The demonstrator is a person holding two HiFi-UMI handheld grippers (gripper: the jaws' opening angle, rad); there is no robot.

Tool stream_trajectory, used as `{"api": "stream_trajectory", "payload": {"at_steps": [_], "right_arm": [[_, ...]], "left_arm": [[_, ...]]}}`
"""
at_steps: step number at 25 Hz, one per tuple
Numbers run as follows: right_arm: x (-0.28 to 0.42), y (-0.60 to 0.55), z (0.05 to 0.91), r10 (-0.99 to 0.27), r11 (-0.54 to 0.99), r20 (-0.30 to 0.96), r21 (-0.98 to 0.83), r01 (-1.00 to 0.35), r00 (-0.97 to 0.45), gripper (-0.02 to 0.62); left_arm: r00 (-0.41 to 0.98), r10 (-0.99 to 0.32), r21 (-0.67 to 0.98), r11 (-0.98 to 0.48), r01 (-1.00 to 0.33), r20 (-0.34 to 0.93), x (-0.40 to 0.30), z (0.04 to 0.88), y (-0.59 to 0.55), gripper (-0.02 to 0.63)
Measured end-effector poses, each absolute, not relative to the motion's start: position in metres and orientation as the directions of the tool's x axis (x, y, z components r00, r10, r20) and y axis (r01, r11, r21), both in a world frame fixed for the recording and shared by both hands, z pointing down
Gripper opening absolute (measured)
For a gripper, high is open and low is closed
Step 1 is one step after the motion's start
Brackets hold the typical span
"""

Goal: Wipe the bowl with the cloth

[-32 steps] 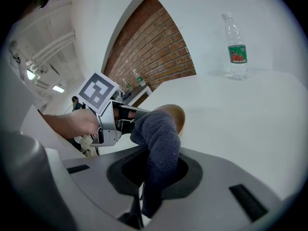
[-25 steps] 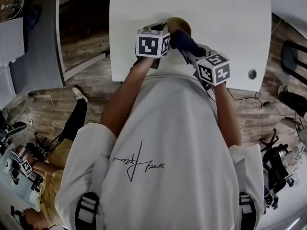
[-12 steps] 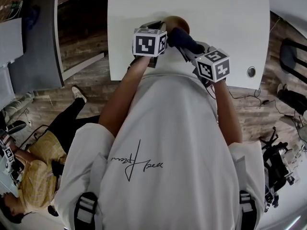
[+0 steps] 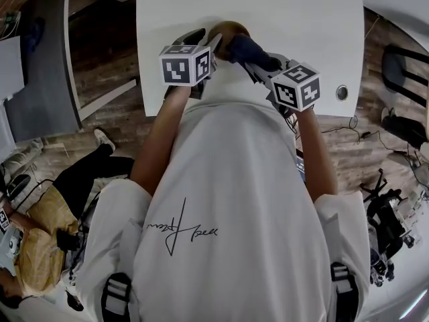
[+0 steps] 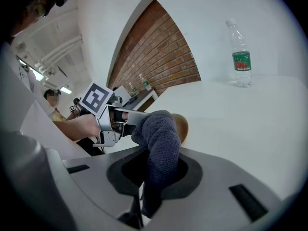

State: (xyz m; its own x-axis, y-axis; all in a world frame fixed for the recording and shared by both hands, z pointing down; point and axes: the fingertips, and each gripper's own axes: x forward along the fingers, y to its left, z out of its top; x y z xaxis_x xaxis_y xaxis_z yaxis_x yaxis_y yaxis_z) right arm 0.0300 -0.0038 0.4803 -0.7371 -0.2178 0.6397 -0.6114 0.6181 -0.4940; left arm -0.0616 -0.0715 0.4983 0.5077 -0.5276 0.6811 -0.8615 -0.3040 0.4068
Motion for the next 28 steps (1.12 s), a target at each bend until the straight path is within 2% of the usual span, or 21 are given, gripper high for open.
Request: {"api": "stream_trajectory", "payload": {"at_steps": [10, 17, 23, 28], "right_arm": [[0.050, -0.008, 0.454, -0.264, 0.631, 0.607, -0.480, -0.610, -0.750, 0.037], [0.052, -0.012, 0.418, -0.330, 0.651, 0.567, -0.442, -0.617, -0.754, 0.036], [0.058, -0.018, 0.378, -0.426, 0.664, 0.499, -0.395, -0.635, -0.755, 0.037], [0.065, -0.020, 0.342, -0.509, 0.676, 0.441, -0.327, -0.660, -0.739, 0.037]], "left_arm": [[0.525, -0.604, 0.425, -0.316, -0.848, 0.600, -0.066, 0.459, -0.072, 0.198], [0.637, -0.612, 0.469, -0.438, -0.767, 0.468, -0.056, 0.403, -0.067, 0.199], [0.670, -0.644, 0.400, -0.540, -0.740, 0.370, -0.047, 0.351, -0.058, 0.187], [0.672, -0.685, 0.322, -0.592, -0.739, 0.281, -0.038, 0.312, -0.050, 0.127]]}}
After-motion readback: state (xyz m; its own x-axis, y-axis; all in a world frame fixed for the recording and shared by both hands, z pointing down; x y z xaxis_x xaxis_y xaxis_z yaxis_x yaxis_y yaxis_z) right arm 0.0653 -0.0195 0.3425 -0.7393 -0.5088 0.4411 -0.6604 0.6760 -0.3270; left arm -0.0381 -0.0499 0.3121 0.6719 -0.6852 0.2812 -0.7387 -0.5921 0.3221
